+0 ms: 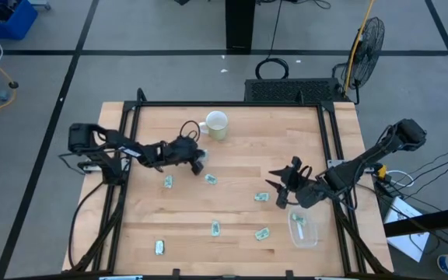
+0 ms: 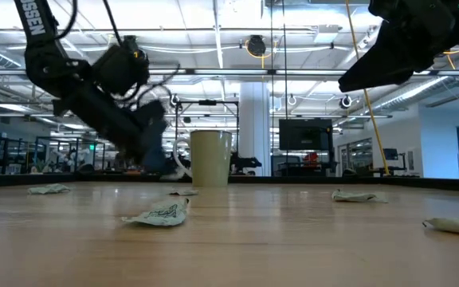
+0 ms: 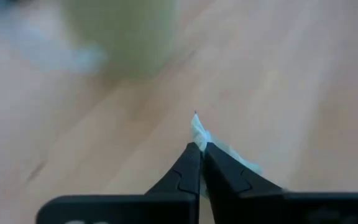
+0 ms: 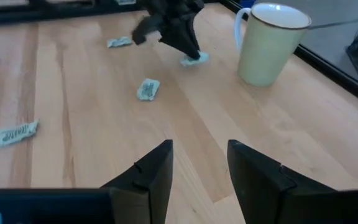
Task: Pick and place Stevia / Truvia into bins
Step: Put the stevia packet into the transparent bin
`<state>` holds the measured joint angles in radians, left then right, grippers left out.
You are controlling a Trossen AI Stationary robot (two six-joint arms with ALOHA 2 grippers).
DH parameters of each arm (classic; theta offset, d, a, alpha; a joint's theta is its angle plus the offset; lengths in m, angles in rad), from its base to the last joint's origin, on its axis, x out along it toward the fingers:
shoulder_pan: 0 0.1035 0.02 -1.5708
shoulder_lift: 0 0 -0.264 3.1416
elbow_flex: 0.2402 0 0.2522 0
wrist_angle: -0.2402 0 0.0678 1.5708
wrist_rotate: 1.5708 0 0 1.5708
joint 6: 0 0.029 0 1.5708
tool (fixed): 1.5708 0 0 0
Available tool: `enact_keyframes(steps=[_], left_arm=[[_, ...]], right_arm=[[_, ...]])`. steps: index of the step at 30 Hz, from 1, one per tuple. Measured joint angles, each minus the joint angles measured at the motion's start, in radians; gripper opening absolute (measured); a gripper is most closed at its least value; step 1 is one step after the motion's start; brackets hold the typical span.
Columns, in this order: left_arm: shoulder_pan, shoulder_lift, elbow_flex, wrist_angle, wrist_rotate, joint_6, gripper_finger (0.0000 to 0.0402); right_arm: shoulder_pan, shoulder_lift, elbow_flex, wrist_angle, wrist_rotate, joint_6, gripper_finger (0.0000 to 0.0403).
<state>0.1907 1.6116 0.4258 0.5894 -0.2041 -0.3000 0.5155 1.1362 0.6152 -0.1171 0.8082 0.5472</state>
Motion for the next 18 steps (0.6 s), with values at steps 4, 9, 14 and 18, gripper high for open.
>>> enact_keyframes(steps=[4, 9, 14, 18], left_arm=[[-0.083, -0.023, 0.013, 0.138, 0.007, 0.006, 0.0008], [-0.172, -0.034, 0.115, 0.114, 0.003, 0.027, 0.0019], [-0.243, -0.009, 0.273, -0.011, -0.078, 0.129, 0.0009], [-0.265, 0.010, 0.381, -0.029, -0.107, 0.206, 0.0014]], right_arm=[[-0.038, 0.000, -0.058, 0.139, -0.001, 0.010, 0.0144], [-0.116, 0.000, -0.197, 0.477, -0.007, 0.010, 0.0144], [-0.202, 0.031, -0.328, 0.849, -0.229, 0.018, 0.0142], [-0.224, 0.086, -0.346, 0.936, -0.260, 0.021, 0.0142]])
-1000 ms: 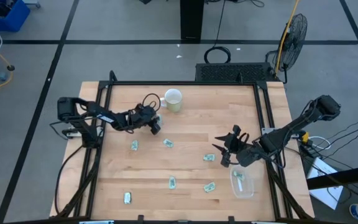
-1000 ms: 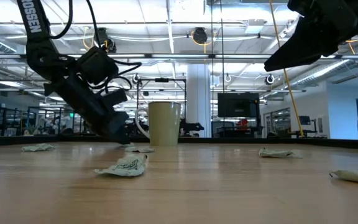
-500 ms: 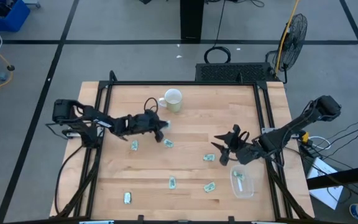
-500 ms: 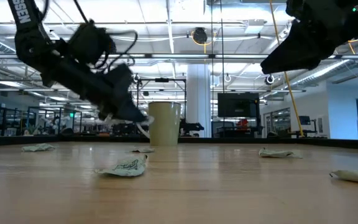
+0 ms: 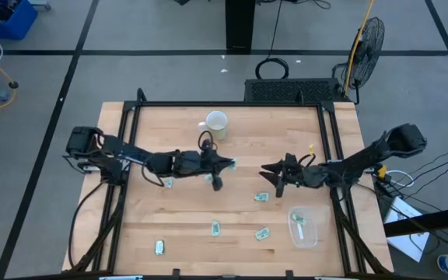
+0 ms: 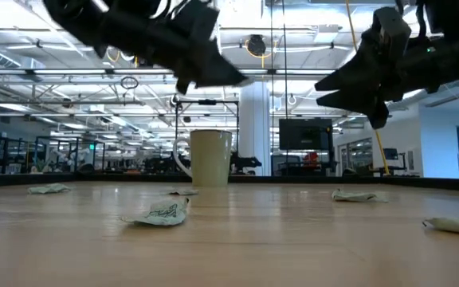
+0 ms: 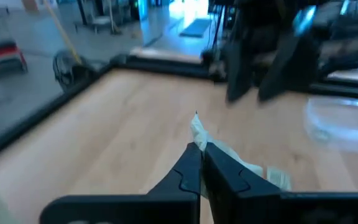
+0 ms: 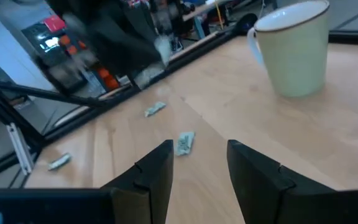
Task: Pick and place Stevia / Truvia into bins
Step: Put the stevia packet into the transparent bin
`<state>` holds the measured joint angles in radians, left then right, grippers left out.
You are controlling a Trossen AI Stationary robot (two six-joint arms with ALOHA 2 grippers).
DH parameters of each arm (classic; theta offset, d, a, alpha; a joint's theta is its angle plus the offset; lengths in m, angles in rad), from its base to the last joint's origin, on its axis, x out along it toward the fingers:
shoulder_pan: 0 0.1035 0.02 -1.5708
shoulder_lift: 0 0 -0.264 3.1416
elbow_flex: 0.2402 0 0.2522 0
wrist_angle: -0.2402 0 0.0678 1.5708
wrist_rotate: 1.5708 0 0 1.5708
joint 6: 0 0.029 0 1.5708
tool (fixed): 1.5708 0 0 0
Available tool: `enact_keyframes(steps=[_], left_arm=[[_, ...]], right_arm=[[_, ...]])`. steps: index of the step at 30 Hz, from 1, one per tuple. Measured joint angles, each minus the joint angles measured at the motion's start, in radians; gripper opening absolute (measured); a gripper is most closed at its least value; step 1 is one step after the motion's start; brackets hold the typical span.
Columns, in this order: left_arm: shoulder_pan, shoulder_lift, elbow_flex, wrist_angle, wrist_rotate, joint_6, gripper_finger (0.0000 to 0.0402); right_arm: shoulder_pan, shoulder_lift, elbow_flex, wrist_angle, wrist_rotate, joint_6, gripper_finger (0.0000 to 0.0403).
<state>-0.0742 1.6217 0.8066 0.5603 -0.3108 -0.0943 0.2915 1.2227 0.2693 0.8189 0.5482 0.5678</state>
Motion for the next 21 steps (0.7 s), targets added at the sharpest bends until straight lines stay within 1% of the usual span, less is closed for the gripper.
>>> enact_keyframes(steps=[3, 6, 10, 15, 17, 21], left_arm=[[0.000, 0.018, 0.068, -0.025, -0.001, 0.042, 0.0031], [0.000, 0.037, 0.123, -0.074, -0.005, 0.067, 0.0034], [0.001, 0.090, 0.176, -0.097, -0.004, 0.066, 0.0020], [0.001, 0.173, 0.238, -0.093, 0.005, 0.066, 0.0007], [0.001, 0.204, 0.268, -0.096, 0.032, 0.065, 0.0014], [-0.001, 0.270, 0.349, -0.099, 0.077, 0.072, 0.0040]], right_arm=[[-0.003, 0.042, 0.016, 0.020, -0.003, 0.013, 0.0141], [-0.003, 0.073, 0.025, 0.085, -0.003, 0.022, 0.0141], [-0.003, 0.097, 0.026, 0.172, -0.028, 0.012, 0.0141], [-0.002, 0.097, 0.025, 0.165, -0.024, -0.002, 0.0141], [-0.002, 0.097, 0.025, 0.166, -0.024, -0.003, 0.0141], [-0.003, 0.102, 0.025, 0.163, -0.021, -0.003, 0.0141]])
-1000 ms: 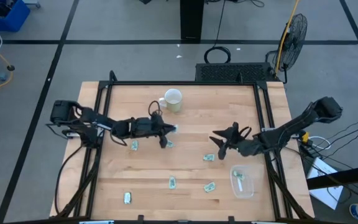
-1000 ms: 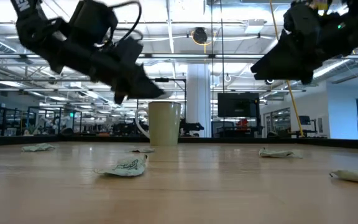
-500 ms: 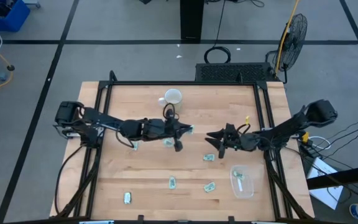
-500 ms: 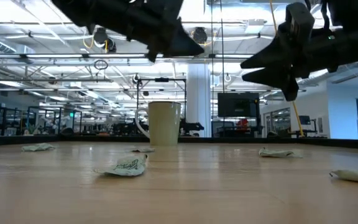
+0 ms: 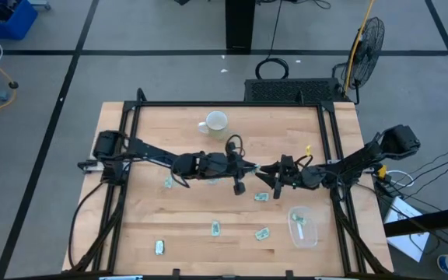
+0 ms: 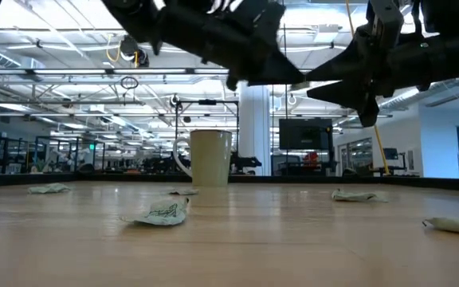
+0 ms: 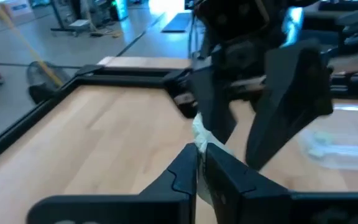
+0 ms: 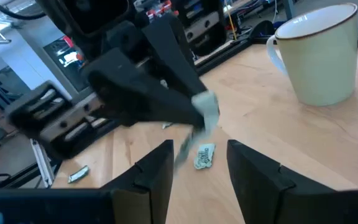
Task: Pick and place Stevia / Truvia into bins
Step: Put the stevia packet into the transparent bin
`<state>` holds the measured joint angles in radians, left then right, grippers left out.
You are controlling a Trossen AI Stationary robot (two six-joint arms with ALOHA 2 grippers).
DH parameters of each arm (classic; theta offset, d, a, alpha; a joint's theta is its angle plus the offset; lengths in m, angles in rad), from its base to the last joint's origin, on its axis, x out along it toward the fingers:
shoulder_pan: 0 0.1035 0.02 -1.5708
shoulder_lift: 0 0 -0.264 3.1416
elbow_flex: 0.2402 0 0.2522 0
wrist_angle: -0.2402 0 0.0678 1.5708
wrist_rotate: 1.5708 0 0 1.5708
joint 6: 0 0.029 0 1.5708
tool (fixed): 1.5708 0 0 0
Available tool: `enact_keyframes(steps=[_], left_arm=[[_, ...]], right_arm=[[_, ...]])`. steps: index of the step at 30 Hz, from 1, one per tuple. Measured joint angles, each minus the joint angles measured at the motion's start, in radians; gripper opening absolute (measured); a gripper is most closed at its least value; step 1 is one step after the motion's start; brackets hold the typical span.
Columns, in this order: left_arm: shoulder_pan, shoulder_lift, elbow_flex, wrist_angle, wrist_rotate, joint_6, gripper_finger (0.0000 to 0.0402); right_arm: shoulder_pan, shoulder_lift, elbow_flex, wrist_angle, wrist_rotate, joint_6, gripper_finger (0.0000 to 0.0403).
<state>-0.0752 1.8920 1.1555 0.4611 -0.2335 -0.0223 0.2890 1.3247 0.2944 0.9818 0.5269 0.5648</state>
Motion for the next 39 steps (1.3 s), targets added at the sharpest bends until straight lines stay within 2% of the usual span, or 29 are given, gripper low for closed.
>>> enact_keyframes(steps=[5, 11, 16, 24, 28, 35, 39], left_arm=[[-0.005, 0.060, 0.092, -0.052, 0.005, 0.040, 0.0049], [-0.008, 0.061, 0.128, -0.110, 0.007, 0.044, 0.0050], [-0.008, 0.058, 0.128, -0.119, 0.007, 0.044, 0.0051], [-0.008, 0.058, 0.128, -0.174, 0.005, 0.094, 0.0051], [-0.010, 0.058, 0.128, -0.176, 0.001, 0.105, 0.0055], [-0.019, 0.055, 0.128, -0.176, -0.086, 0.126, 0.0116], [-0.024, 0.055, 0.128, -0.176, -0.091, 0.133, 0.0158]], right_arm=[[0.001, 0.000, 0.000, -0.009, -0.002, 0.008, 0.0141], [0.000, 0.000, 0.000, -0.059, 0.000, -0.009, 0.0134], [0.000, 0.000, 0.000, -0.074, 0.002, -0.040, 0.0098], [0.000, 0.000, 0.000, -0.076, 0.000, -0.088, 0.0012], [0.000, 0.000, 0.000, -0.092, 0.001, -0.080, 0.0009], [0.000, 0.000, 0.000, -0.106, 0.003, -0.080, 0.0004], [0.000, 0.000, 0.000, -0.152, 0.002, -0.058, 0.0002]])
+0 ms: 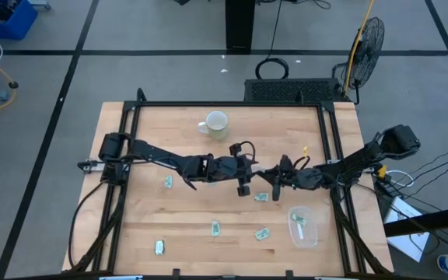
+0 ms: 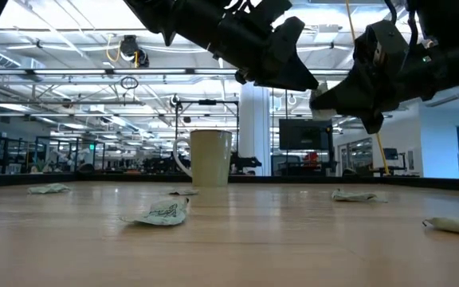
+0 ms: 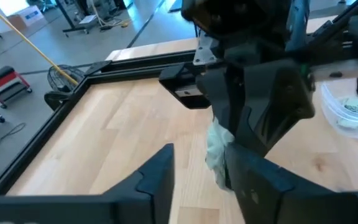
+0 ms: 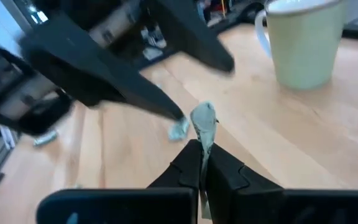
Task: Pick and place Stevia / Truvia into bins
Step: Put the stevia packet into the transparent bin
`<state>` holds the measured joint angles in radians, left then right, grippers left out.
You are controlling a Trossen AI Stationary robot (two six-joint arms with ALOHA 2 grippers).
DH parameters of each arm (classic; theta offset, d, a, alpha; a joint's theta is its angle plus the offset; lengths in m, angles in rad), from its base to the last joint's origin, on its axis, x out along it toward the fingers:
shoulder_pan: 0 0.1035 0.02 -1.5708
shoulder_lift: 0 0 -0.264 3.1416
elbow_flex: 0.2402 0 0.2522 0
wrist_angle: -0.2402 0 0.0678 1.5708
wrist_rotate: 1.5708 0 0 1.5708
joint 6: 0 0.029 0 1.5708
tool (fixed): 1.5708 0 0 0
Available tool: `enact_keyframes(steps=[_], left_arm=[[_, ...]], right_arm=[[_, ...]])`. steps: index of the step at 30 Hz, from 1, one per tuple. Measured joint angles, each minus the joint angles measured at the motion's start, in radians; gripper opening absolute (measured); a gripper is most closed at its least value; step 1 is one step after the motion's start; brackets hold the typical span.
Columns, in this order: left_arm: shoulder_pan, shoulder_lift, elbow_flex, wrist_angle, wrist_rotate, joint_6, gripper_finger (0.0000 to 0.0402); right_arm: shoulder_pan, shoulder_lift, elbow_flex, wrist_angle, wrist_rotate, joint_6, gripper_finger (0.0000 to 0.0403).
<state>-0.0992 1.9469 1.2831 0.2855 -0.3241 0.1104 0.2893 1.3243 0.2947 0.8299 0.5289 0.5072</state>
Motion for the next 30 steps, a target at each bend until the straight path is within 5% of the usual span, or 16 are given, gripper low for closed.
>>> enact_keyframes(steps=[5, 11, 17, 22, 25, 30], left_arm=[[-0.013, -0.049, -0.001, -0.052, -0.059, 0.048, 0.0185], [-0.024, -0.265, -0.001, -0.328, -0.252, 0.097, 0.0189], [-0.023, -0.537, 0.000, -0.638, -0.261, 0.031, 0.0189], [-0.019, -0.710, 0.000, -0.948, -0.233, -0.061, 0.0189], [-0.019, -0.775, -0.001, -1.177, -0.147, -0.173, 0.0189], [-0.027, -0.851, -0.119, -1.279, -0.122, -0.368, 0.0189]], right_arm=[[0.000, -0.024, 0.000, -0.112, -0.009, 0.027, 0.0002], [0.033, -0.181, 0.045, -0.378, 0.007, 0.014, 0.0001], [0.111, -0.298, 0.300, -0.889, 0.136, -0.022, 0.0001], [0.185, -0.213, 0.572, -1.284, 0.183, 0.006, 0.0001], [0.224, -0.124, 0.635, -1.427, 0.099, 0.121, 0.0000], [0.356, -0.013, 0.633, -1.440, -0.283, 0.325, 0.0002]])
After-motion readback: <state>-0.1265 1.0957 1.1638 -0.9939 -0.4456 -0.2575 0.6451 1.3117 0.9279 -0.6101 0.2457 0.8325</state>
